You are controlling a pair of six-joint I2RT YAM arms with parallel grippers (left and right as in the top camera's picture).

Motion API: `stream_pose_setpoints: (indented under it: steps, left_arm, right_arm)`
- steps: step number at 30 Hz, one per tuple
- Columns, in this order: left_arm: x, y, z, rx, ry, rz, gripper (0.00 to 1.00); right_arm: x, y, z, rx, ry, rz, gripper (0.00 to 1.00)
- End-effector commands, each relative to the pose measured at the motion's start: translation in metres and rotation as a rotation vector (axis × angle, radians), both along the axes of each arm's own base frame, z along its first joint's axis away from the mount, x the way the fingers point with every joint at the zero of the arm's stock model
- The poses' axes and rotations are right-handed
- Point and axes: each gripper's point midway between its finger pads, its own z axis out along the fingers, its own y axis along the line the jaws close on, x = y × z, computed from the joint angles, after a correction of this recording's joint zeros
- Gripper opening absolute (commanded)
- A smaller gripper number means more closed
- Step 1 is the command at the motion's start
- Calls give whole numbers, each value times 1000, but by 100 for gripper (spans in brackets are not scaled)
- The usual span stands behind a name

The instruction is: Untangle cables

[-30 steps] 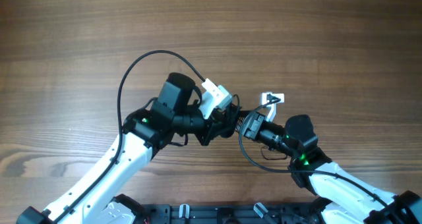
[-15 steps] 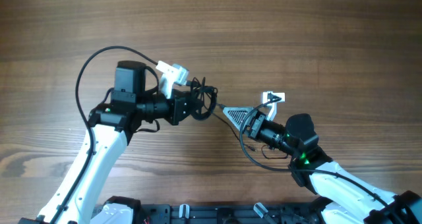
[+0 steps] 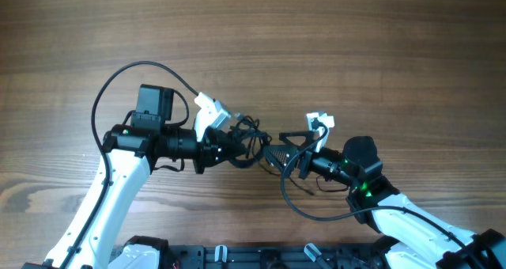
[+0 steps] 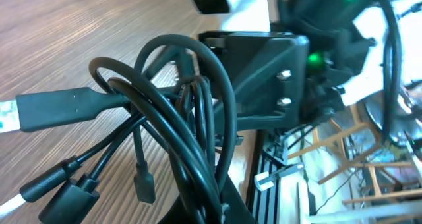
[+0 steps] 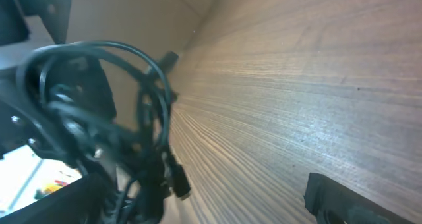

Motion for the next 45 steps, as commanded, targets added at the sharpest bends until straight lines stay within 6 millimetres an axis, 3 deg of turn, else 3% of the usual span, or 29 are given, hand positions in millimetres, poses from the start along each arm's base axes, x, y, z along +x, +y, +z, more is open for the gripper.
stream_pose_setpoints:
  steps: [1,4,10,12,17,23,25,29,33,36,38,39,41,45]
  left_arm:
    - [-7,-3,18,-77,-91,-67,4]
    - [-9,-3,17,-75,-75,-67,4]
    - [-22,-14,15,-75,-64,-125,4]
    - [-28,-20,15,-76,-66,-153,4]
    - [-32,-23,15,-78,-89,-181,4]
    - [-30,-22,12,-57,-94,-172,6]
    - [-28,-20,7,-31,-97,-163,16]
    - [-19,-15,2,29,-90,-119,66]
    - [4,-4,17,54,-91,-17,86]
    - [11,0,37,43,-160,5,91]
    - [13,0,39,56,-193,9,94]
    - [14,1,37,81,-205,15,100]
    - [19,3,27,160,-201,51,100]
    - [50,11,6,353,-126,297,100]
  right_arm:
    - [-1,2,2,-23,-63,33,98]
    - [-1,2,5,-9,-56,32,92]
    - [-14,11,32,86,-114,126,73]
    - [-14,12,34,98,-101,123,61]
    - [-15,12,31,92,-86,133,40]
    - [-21,14,31,98,-80,165,4]
    - [-21,14,30,96,-75,164,4]
    - [-22,13,18,71,-16,162,4]
    - [-28,12,0,34,63,172,4]
    - [-33,11,-8,-2,47,203,4]
    - [-34,11,-12,-25,27,212,4]
    - [-34,11,-13,-33,19,215,4]
    - [-35,10,-15,-40,23,217,4]
    - [-36,10,-17,-45,24,218,4]
